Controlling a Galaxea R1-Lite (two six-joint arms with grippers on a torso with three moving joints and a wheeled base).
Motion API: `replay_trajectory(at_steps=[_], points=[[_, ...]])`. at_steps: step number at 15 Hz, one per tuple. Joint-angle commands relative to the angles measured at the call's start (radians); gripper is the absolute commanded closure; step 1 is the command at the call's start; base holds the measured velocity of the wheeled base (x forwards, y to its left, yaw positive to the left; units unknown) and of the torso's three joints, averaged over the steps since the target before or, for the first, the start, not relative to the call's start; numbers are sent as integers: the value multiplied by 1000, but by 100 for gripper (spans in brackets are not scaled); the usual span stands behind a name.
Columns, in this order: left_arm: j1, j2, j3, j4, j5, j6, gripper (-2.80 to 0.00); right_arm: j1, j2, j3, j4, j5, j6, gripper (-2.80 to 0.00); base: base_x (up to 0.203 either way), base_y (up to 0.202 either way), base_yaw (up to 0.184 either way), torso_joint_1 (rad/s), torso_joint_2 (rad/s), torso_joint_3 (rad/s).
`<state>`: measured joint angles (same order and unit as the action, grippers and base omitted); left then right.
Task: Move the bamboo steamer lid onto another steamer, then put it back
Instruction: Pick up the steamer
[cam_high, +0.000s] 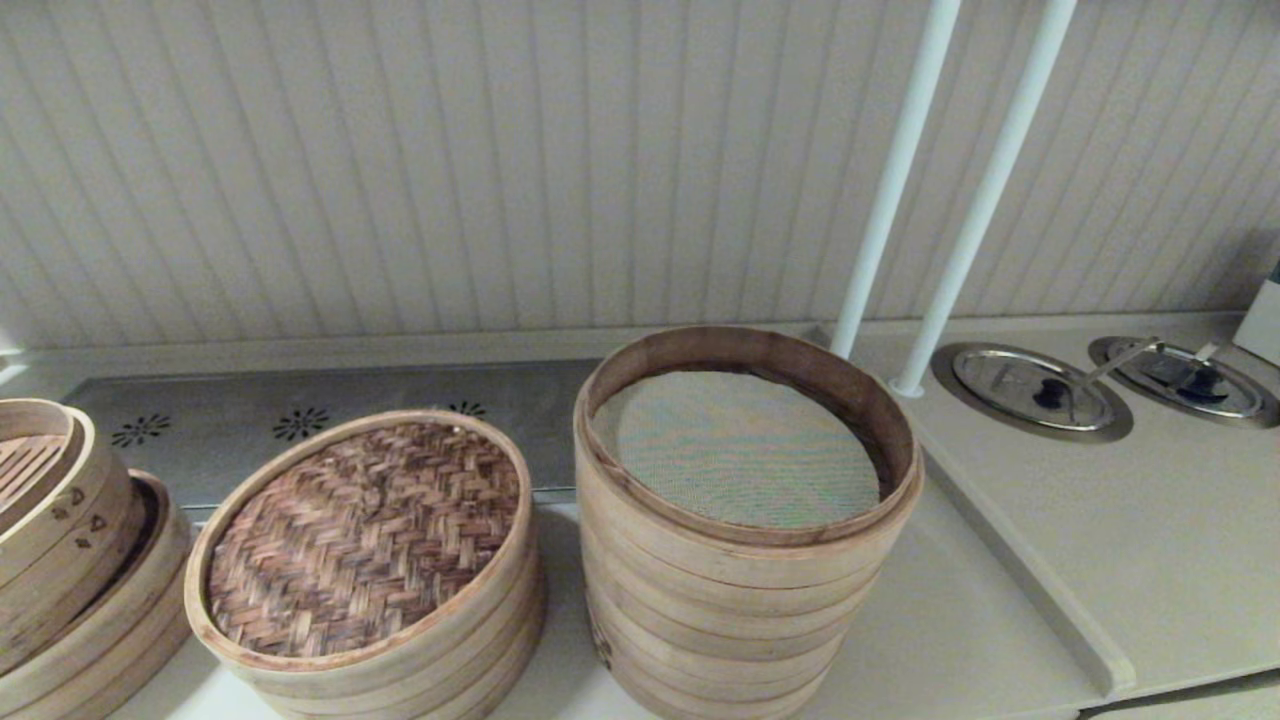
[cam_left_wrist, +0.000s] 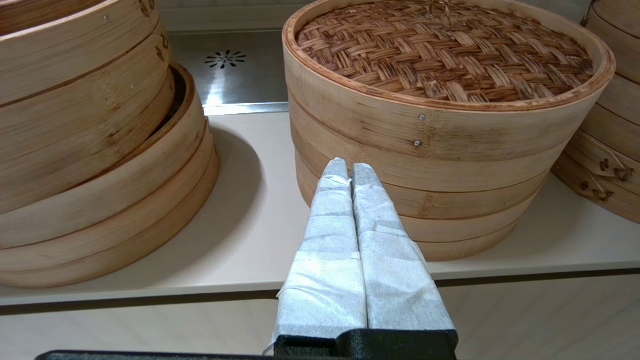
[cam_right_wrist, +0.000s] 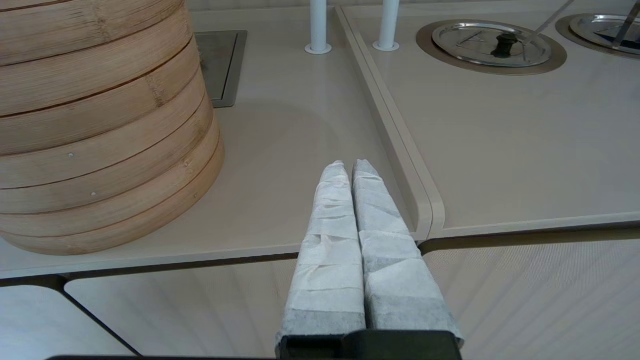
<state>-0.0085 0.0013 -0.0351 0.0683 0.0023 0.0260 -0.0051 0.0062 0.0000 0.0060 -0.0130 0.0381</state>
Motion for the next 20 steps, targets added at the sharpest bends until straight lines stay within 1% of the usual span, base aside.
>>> replay_trajectory(at_steps=[1, 5, 6, 8, 11, 13, 15, 16, 18, 20], points=[[0, 0, 1, 1, 1, -1, 0, 1, 1, 2, 0, -1, 0, 0, 0, 0, 0, 0, 0, 0], [0, -1, -4, 0, 1, 3, 0, 1, 1, 2, 0, -1, 0, 0, 0, 0, 0, 0, 0, 0], [1, -1, -29, 2, 2, 7, 0, 1, 1, 2, 0, -1, 0, 0, 0, 0, 0, 0, 0, 0], [1, 32, -144, 19, -4, 7, 0, 1, 1, 2, 0, -1, 0, 0, 0, 0, 0, 0, 0, 0], [0, 254, -347, 57, -20, 7, 0, 1, 1, 2, 0, -1, 0, 0, 0, 0, 0, 0, 0, 0], [0, 421, -478, 69, -48, 5, 0, 1, 1, 2, 0, 1, 0, 0, 0, 0, 0, 0, 0, 0], [0, 593, -576, 87, -100, 4, 0, 1, 1, 2, 0, 1, 0, 0, 0, 0, 0, 0, 0, 0], [-1, 683, -631, 114, -136, 4, 0, 1, 1, 2, 0, -1, 0, 0, 0, 0, 0, 0, 0, 0], [-4, 847, -745, 194, -222, 2, 0, 2, 1, 2, 0, -1, 0, 0, 0, 0, 0, 0, 0, 0], [-43, 989, -833, 291, -279, -5, 0, 1, 1, 2, 0, -1, 0, 0, 0, 0, 0, 0, 0, 0]])
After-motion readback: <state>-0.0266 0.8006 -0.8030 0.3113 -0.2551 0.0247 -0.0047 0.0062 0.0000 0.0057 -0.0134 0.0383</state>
